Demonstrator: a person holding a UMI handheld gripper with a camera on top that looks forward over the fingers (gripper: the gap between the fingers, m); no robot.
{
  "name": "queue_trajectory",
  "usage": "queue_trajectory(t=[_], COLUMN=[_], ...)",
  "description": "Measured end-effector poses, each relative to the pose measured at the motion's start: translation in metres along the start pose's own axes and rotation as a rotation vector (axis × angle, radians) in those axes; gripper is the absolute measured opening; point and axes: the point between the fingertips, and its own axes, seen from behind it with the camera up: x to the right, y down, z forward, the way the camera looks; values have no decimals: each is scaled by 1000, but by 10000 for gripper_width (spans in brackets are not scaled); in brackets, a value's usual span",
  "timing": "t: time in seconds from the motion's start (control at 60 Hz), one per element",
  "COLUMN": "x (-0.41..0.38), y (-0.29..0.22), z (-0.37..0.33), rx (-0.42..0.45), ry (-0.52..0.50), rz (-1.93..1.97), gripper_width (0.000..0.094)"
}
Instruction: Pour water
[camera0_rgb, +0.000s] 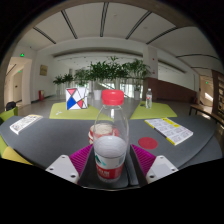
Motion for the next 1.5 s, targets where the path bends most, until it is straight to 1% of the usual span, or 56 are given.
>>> queue_trajectory(t=[0.033, 0.1, 0.133, 0.15, 0.183, 0.2, 0.217, 0.25, 0.267, 0.283, 0.3, 0.35, 0.4, 0.5, 0.567, 0.617, 0.7, 0.717, 0.75, 0.817, 0.9, 0.95, 1.067, 1.133, 1.15, 1.167, 1.267, 1.367, 1.467, 1.5], x=[1, -4, -5, -6, -7, -7, -8, -6, -5, -3, -1, 14, 26, 76, 107, 131, 144, 150, 144, 129, 105, 88, 52, 44, 60, 45, 47, 48, 45, 44], y=[0, 2, 0, -1, -2, -2, -3, -3, -3, -2, -3, -3, -10, -38, -68, -99, -152, -164, -182, -209, -226, -224, -199, -180, -169, -169, -155, -158, -166, -171], z=[9, 16, 18, 20, 19, 19, 18, 17, 17, 17, 16, 20, 15, 19, 22, 21, 24, 33, 29, 37, 56, 65, 93, 107, 113, 115, 124, 125, 120, 116], rx=[6, 7, 17, 18, 19, 20, 23, 23, 19, 14, 12, -5, -1, 19, 45, 83, 153, 167, 199, 259, 314, 346, 384, 383, 391, 385, 373, 352, 384, 397], ry=[1, -12, -18, -20, -23, -24, -22, -15, -12, -10, -4, 16, 54, 181, 274, 359, 459, 469, 505, 542, 558, 546, 508, 476, 465, 465, 446, 460, 461, 445], rz=[-3, -11, -20, -26, -34, -37, -39, -41, -43, -48, -46, -53, -84, -219, -359, -508, -789, -847, -972, -1210, -1482, -1627, -1960, -2118, -2141, -2177, -2230, -2186, -2155, -2108], gripper_width=[700, 532, 528, 485, 476, 430, 409, 372, 386, 340, 330, 328, 326, 325, 327, 325, 326, 326, 328, 325, 325, 324, 325, 326, 323, 324, 328, 327, 327, 325])
